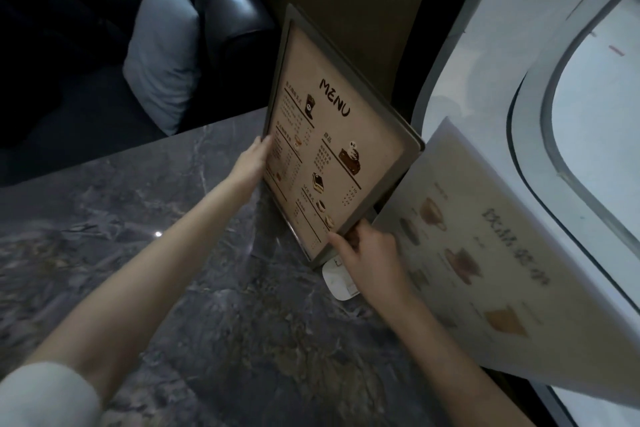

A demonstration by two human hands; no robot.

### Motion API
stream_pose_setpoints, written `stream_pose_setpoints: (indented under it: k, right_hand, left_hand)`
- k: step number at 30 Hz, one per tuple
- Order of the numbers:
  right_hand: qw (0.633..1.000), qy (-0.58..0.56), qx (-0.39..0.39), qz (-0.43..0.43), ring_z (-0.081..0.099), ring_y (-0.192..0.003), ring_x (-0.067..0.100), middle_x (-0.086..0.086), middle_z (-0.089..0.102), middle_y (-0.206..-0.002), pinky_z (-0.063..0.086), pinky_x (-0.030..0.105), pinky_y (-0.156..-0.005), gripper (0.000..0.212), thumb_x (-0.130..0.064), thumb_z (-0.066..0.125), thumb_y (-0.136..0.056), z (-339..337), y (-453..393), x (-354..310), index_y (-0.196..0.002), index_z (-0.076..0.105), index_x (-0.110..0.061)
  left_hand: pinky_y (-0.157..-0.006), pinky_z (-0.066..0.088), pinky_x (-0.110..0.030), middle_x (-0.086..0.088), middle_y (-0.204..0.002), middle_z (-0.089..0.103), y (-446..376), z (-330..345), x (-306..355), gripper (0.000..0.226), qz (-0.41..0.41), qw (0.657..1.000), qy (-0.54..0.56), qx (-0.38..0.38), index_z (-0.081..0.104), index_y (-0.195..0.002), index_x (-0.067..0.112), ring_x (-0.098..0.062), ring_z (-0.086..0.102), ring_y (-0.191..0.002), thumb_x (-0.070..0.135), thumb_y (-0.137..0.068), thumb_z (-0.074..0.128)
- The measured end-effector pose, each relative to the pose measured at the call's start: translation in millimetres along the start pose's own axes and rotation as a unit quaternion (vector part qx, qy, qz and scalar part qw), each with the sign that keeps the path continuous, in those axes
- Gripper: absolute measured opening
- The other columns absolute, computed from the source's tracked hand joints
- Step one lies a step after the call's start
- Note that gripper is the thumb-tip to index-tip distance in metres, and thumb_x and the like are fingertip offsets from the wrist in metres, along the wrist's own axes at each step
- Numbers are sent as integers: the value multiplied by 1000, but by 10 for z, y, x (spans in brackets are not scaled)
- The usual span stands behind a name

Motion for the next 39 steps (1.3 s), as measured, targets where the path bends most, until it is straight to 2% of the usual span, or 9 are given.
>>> stream_pose_setpoints:
  k: [2,5,10,13,21,24,28,34,39]
  right_hand:
    - [999,9,-36,16,62,-101,13,4,66,-117,39,1,-69,29,-23,55,-90,-54,11,-51,-115,57,-9]
    - [993,20,-98,58,60,-103,17,6,63,-120,43,20,-75,33,-26,53,-90,-173,26,-136,-119,55,-10]
    - [984,77,-153,55,59,-103,20,9,60,-124,43,17,-62,33,-24,51,-91,-398,77,-355,-120,56,-8]
    - [982,83,-169,12,57,-107,20,8,58,-129,43,18,-69,30,-21,49,-92,-572,141,-532,-118,57,-8]
    - [979,110,-83,-149,59,-105,16,5,62,-120,48,21,-80,26,-23,50,-91,-1141,341,-1129,-114,59,-13]
    - [971,121,-47,-202,60,-104,16,5,64,-116,51,27,-87,24,-21,50,-91,-1365,332,-1288,-112,60,-13]
    - [955,164,-28,-246,59,-101,15,5,65,-112,51,28,-86,23,-19,46,-94,-1583,181,-1416,-112,59,-14]
    - [971,182,-71,-137,55,-102,18,9,61,-118,41,26,-81,32,-26,42,-96,-1617,-344,-1349,-120,54,-9]
    - [970,128,-197,-60,66,-91,19,11,69,-106,54,29,-79,33,-30,52,-91,-1534,-632,-1236,-108,62,-3]
  left_hand:
    - [-114,21,-35,-5,-154,27,151,37,-28,59,5,998,-65,-15,19,-148,15,-24,26,-141,42,-97,33]
    - [-112,27,-38,-9,-148,38,390,87,-16,52,3,991,-128,-33,31,-144,15,-28,35,-136,40,-98,31]
    - [-107,33,-37,-14,-138,51,687,75,140,55,-12,980,-193,-44,51,-131,6,-29,45,-129,44,-96,31]
    - [-101,39,-37,-14,-129,58,846,99,228,53,-8,977,-205,-52,57,-122,5,-28,53,-119,43,-96,31]
    - [-43,42,-17,-8,-88,64,1042,251,317,43,-45,986,-145,-64,59,-113,-3,-13,58,-65,33,-95,42]
    - [-50,45,-22,-15,-97,68,1064,281,258,43,-34,992,-120,-19,61,-108,-2,-16,60,-67,34,-93,44]
    - [-78,46,-33,-16,-116,63,1125,339,27,43,-3,990,-127,55,63,-109,0,-27,58,-95,33,-94,39]
    - [-103,39,-39,-11,-134,54,1133,500,-417,49,-75,997,6,3,49,-129,9,-28,50,-122,41,-96,32]
    - [-75,48,-31,0,-95,65,1005,585,-583,35,-128,965,230,-5,62,-103,18,-16,60,-89,41,-96,37]
Point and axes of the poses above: each hand's wrist, its own y-axis away from the middle knuckle, its own z-axis out of the palm, x = y × z, the point moved 1 cm from there along -y, towards the middle knuckle
